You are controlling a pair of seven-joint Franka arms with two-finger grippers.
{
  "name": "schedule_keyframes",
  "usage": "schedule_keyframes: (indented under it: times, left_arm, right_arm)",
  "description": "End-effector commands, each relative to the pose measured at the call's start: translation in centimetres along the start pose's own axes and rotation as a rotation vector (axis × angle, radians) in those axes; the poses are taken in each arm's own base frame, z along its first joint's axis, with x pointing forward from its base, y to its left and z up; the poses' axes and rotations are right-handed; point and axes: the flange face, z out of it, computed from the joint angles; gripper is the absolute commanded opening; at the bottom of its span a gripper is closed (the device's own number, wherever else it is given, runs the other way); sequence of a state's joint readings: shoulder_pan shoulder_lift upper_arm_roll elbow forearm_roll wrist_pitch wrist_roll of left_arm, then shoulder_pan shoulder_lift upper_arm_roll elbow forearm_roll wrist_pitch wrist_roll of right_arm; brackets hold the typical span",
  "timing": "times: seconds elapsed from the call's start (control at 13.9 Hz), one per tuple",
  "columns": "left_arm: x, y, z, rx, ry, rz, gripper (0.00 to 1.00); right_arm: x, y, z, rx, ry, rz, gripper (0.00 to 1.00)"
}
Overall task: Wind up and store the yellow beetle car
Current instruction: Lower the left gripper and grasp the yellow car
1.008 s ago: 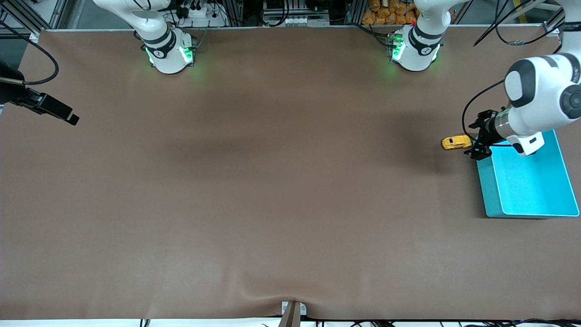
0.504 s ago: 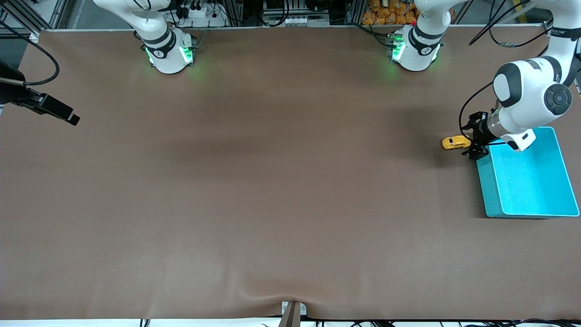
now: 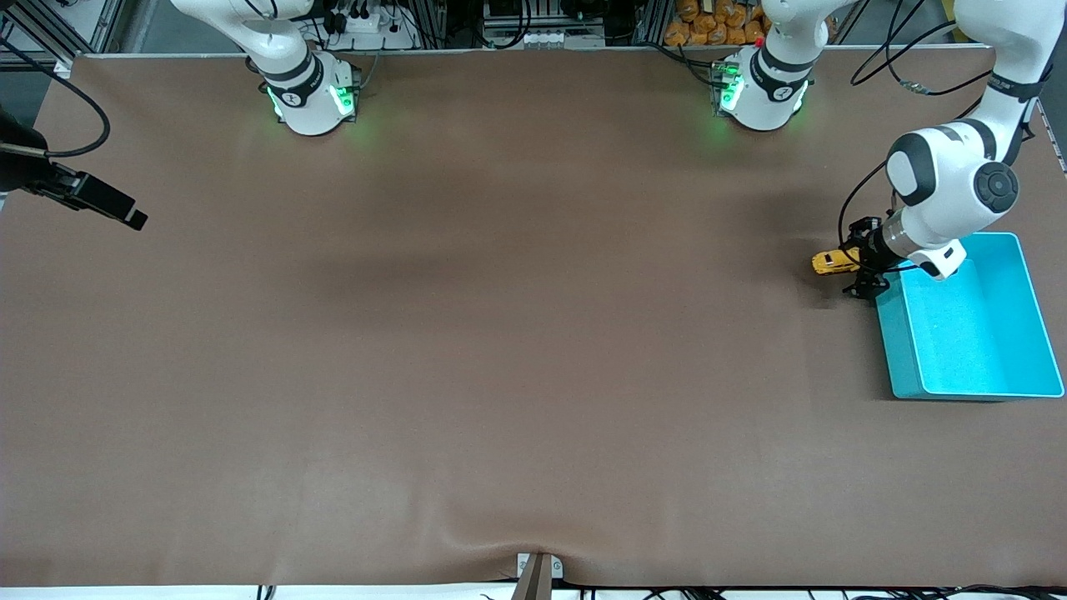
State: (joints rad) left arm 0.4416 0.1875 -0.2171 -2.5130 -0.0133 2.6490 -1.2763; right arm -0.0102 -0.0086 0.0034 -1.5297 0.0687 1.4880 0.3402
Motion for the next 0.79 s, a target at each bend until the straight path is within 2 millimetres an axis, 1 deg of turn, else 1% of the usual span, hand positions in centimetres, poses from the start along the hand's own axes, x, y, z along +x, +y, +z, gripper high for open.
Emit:
schedule_keyframes:
  times: [0.0, 0.14, 0.36, 0.5, 0.72]
  left_arm:
    - [1.1, -1.7, 1.7, -0.016, 0.026, 0.025, 1.00]
    - [1.0, -1.8, 2.3, -0.012, 0.021, 0.030, 1.00]
    - [0.9, -2.1, 2.4, -0.008, 0.022, 0.034, 1.00]
    - [0.7, -1.8, 1.2, -0.018, 0.033, 0.030, 1.00]
    - [0.5, -1.9, -0.1, 0.030, 0.033, 0.032, 1.00]
  right_arm:
    - [-0.6, 0.2, -0.1, -0.012, 0.011, 0.001, 1.00]
    - [-0.5, 0.2, -0.1, -0.012, 0.012, 0.001, 1.00]
    - [-0.5, 0.2, 0.0, -0.012, 0.012, 0.001, 1.00]
    - [-0.4, 0.3, 0.0, -0.012, 0.012, 0.003, 1.00]
    - [-0.3, 0.4, 0.2, -0.013, 0.009, 0.004, 1.00]
